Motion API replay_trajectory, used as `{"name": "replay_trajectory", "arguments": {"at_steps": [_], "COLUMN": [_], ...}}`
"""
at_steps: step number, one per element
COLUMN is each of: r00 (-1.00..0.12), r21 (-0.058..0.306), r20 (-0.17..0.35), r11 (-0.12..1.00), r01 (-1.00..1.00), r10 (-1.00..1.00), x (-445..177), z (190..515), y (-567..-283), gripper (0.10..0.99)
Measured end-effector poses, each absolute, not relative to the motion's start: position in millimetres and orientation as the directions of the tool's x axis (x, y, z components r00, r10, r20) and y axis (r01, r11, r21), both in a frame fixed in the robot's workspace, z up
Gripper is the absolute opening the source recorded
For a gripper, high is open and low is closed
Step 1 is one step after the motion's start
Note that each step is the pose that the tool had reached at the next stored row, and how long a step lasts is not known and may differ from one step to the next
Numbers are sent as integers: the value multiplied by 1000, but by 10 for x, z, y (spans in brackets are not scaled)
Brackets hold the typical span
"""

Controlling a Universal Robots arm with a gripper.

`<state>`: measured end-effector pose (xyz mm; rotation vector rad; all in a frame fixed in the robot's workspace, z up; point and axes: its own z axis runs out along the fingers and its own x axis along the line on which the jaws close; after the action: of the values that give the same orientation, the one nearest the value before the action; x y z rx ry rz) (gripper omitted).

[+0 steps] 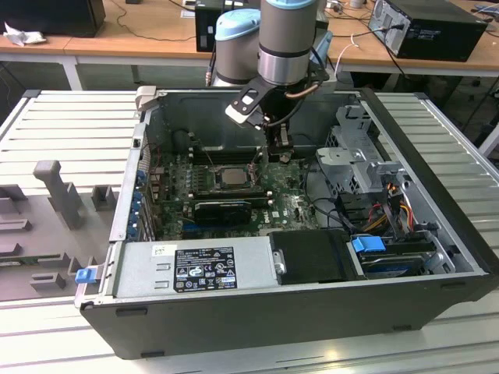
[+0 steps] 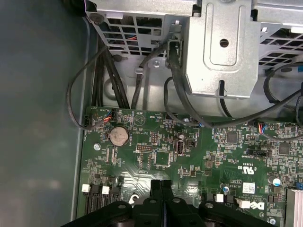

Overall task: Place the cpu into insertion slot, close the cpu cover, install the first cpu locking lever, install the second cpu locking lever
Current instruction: 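Close the cpu cover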

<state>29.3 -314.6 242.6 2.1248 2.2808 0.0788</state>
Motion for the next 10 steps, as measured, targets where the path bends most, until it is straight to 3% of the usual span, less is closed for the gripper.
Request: {"name": "replay_trajectory", "arguments": {"at_steps": [10], "r00": [-71], "r21": [53], "r20": [17], "r11": [70], "r01": [996], "r10": [997], "x": [243], "z": [2426], "y": [-3146], "gripper": [106]}}
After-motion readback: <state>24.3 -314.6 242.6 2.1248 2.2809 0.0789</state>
